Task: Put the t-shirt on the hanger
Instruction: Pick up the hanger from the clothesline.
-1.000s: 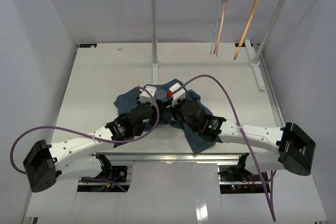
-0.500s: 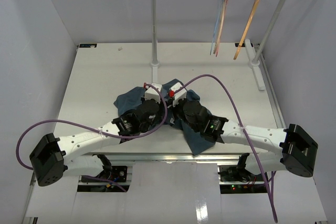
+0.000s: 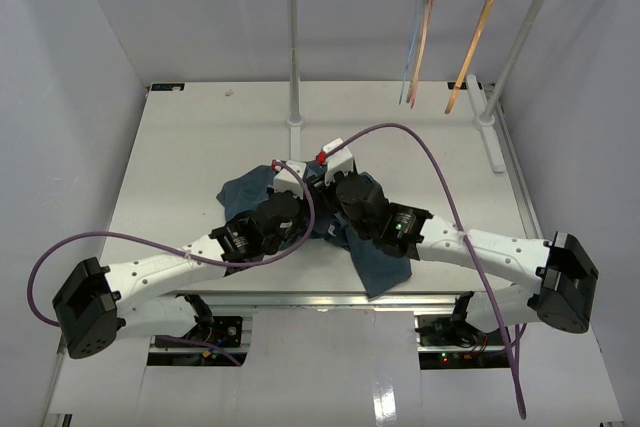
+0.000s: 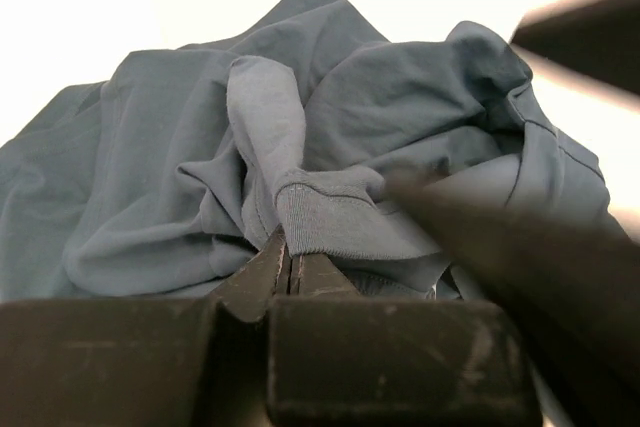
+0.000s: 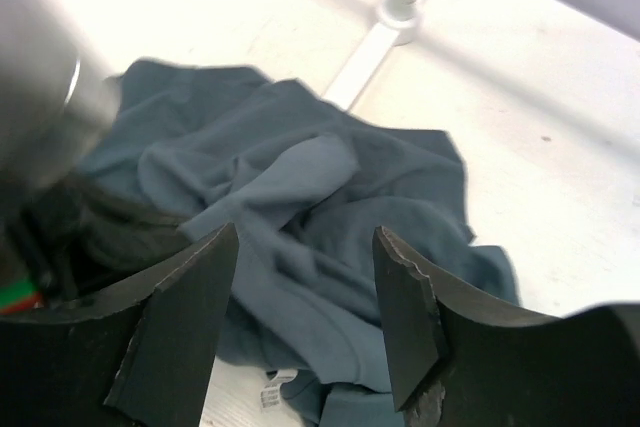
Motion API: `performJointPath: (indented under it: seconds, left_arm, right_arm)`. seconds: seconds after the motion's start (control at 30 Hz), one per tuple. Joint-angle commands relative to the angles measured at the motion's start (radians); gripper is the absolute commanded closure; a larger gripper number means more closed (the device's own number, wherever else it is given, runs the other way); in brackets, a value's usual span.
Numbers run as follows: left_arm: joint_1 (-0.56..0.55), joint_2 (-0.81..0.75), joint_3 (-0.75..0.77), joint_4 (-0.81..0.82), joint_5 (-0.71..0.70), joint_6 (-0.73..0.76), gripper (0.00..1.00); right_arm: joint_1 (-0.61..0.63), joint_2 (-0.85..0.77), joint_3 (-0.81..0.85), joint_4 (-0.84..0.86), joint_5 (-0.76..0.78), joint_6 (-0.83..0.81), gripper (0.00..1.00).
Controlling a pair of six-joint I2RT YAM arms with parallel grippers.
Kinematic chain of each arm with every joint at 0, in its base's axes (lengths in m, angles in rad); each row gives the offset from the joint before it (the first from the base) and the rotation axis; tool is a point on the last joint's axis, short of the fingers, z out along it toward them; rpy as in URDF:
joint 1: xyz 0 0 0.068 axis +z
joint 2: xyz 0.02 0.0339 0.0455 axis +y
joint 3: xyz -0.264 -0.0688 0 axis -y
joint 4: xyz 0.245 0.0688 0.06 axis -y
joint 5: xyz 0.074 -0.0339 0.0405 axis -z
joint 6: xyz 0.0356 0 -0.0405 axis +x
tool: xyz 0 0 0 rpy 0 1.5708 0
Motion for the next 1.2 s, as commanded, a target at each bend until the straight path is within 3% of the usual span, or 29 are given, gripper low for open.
performJointPath:
  seconds: [0.0,0.2,0.47,0.7,0.97,1.17]
  left_arm:
    - [0.003,-0.054,-0.035,0.014,0.006,-0.030,1.00]
    - [0.001,-0.066,-0.037,-0.016,0.030,-0.051,1.00]
    - [0.001,-0.066,-0.041,-0.015,0.067,-0.062,1.00]
    - [-0.002,-0.056,-0.034,-0.024,0.068,-0.063,1.00]
    - [-0.002,-0.057,-0.033,-0.024,0.084,-0.066,1.00]
    - [-0.002,-0.046,-0.033,-0.024,0.097,-0.069,1.00]
  right_arm:
    - [-0.013,-0.058,0.150,-0.158,0.194,0.037,0.36]
    - [-0.126,-0.131,0.276,-0.226,0.219,-0.046,0.37]
    - [-0.442,-0.244,0.356,-0.222,0.250,-0.094,0.37]
    - [-0.808,-0.152,0.460,-0.237,0.120,0.002,0.34]
    - [-0.812,-0.075,0.514,-0.196,0.128,0.082,0.33]
    - [-0.813,0.034,0.537,-0.080,0.204,-0.020,0.34]
